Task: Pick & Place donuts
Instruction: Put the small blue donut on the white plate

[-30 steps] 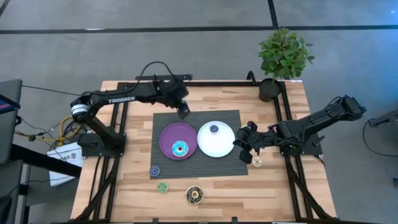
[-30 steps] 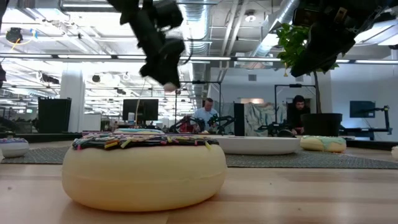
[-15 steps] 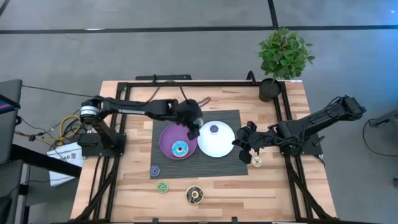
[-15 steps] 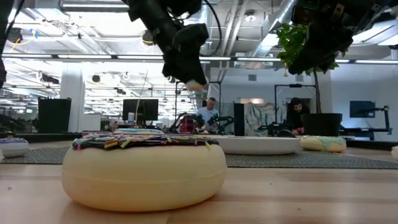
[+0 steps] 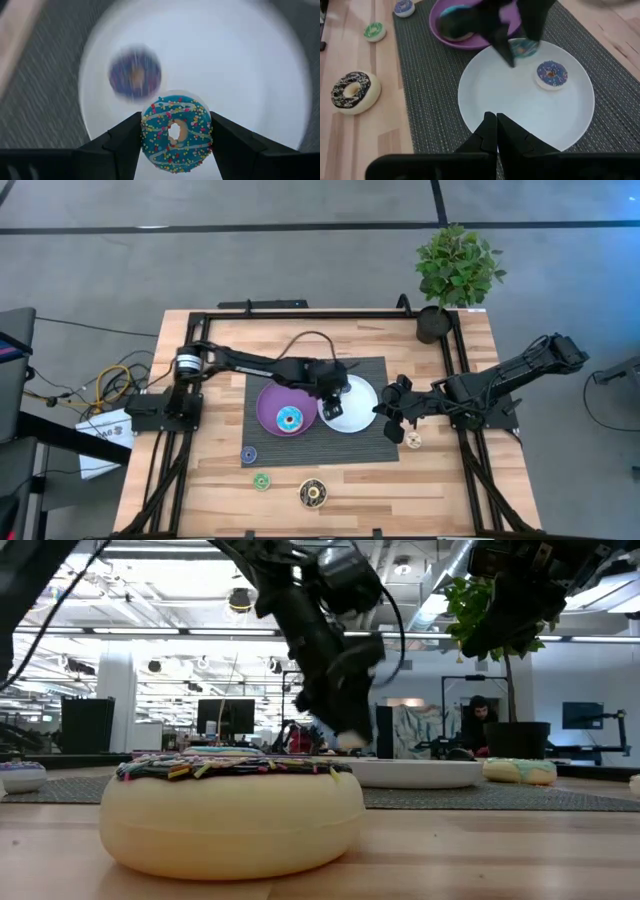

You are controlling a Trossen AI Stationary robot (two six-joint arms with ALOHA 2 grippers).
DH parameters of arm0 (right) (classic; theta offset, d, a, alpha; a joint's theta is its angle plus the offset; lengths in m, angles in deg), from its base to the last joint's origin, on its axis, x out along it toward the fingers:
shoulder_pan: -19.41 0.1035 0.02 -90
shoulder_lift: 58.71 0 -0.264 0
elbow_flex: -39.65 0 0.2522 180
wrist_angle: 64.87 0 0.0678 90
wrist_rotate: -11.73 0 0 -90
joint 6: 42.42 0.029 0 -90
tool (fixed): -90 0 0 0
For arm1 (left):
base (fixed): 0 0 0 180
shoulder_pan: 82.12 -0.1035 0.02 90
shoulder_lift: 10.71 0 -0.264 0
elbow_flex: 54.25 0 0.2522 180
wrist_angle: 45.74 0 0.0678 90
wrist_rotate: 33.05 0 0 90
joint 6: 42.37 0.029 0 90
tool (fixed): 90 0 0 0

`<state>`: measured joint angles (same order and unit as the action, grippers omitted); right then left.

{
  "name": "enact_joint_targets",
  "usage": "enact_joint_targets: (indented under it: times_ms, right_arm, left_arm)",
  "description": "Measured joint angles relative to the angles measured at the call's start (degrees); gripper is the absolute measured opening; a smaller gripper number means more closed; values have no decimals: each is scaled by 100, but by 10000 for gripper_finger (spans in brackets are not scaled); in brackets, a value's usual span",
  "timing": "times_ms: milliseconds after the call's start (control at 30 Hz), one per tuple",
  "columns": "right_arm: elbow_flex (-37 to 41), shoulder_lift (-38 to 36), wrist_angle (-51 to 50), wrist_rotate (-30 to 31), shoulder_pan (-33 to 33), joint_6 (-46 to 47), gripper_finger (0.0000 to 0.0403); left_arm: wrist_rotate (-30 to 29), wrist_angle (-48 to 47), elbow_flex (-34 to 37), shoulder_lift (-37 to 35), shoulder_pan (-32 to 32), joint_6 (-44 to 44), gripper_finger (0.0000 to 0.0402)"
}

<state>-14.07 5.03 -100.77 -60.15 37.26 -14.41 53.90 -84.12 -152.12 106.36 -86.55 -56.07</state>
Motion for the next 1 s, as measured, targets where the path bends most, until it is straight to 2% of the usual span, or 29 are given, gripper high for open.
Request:
enact_joint_targets:
  times_ms: [133,267,700,1000]
  right_arm:
    - [1,0,18,1,0,-2,0]
    - [1,0,29,-1,2,-3,0]
    - [1,0,34,-6,7,-9,0]
    - [1,0,40,-6,7,-11,0]
  left_arm:
    - [-174,-719,-532,459,33,-113,206]
    - [-199,-895,-840,724,26,-153,206]
    - [-213,-1077,-914,783,20,-340,206]
    - [129,-1111,-912,783,22,-363,206]
